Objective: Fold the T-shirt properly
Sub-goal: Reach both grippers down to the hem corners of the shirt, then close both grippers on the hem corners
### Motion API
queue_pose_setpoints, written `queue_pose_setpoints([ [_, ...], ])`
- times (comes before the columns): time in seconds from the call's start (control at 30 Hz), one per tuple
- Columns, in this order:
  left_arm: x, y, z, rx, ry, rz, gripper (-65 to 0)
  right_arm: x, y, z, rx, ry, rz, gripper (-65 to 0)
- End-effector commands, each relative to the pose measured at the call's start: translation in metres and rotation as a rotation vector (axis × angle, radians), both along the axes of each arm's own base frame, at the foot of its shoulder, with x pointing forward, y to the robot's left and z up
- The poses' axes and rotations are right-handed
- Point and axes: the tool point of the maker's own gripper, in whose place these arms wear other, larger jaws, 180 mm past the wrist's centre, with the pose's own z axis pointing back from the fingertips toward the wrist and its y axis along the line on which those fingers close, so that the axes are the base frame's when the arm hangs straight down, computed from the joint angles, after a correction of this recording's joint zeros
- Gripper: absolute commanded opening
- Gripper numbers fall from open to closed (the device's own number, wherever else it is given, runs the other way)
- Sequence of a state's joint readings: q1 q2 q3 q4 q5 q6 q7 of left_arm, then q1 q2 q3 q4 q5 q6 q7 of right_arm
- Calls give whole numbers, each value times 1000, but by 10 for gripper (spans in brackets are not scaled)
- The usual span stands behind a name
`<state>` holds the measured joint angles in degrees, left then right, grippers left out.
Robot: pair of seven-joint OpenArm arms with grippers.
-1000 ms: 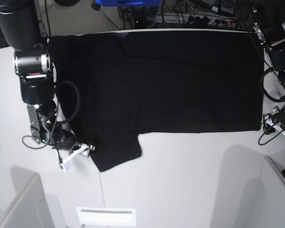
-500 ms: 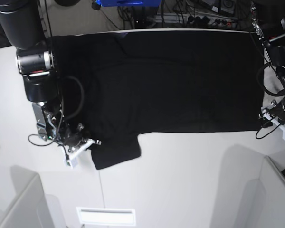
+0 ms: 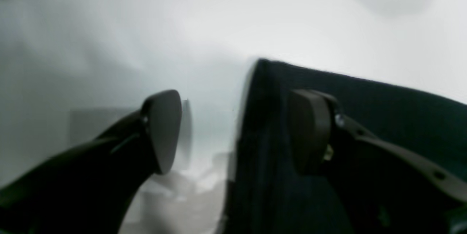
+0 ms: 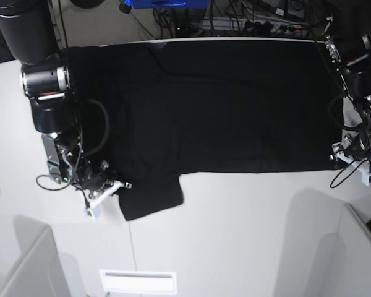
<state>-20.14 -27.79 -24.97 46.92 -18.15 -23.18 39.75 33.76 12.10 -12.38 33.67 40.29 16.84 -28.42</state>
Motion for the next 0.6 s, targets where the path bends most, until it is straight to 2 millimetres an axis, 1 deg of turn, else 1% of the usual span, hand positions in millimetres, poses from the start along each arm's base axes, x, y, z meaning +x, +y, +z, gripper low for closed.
queue_pose_setpoints([
  [0.0,15,14,25,37,-88,6,-207,15,-3,17,-4,-41,-6,-650],
  [0.1,18,16,23,37,-132,20,-207,15,-3,17,-5,-41,-5,-650],
  [0.2,14,15,12,12,-108,36,-207,15,-3,17,-5,-41,-5,-650],
  [0.37,14,13,4,-16,-93,50,-207,15,-4,17,-3,-42,-7,-650],
  [0.4,16,13,5,-17,-97,51,-207,15,-4,17,-3,-42,-7,-650],
  [0.47,16,11,4,-20,-96,50,-207,15,-4,17,-3,-42,-7,-650],
  [0.57,18,2,0,-36,-96,43,-211,15,-4,17,-3,-42,-7,-650],
])
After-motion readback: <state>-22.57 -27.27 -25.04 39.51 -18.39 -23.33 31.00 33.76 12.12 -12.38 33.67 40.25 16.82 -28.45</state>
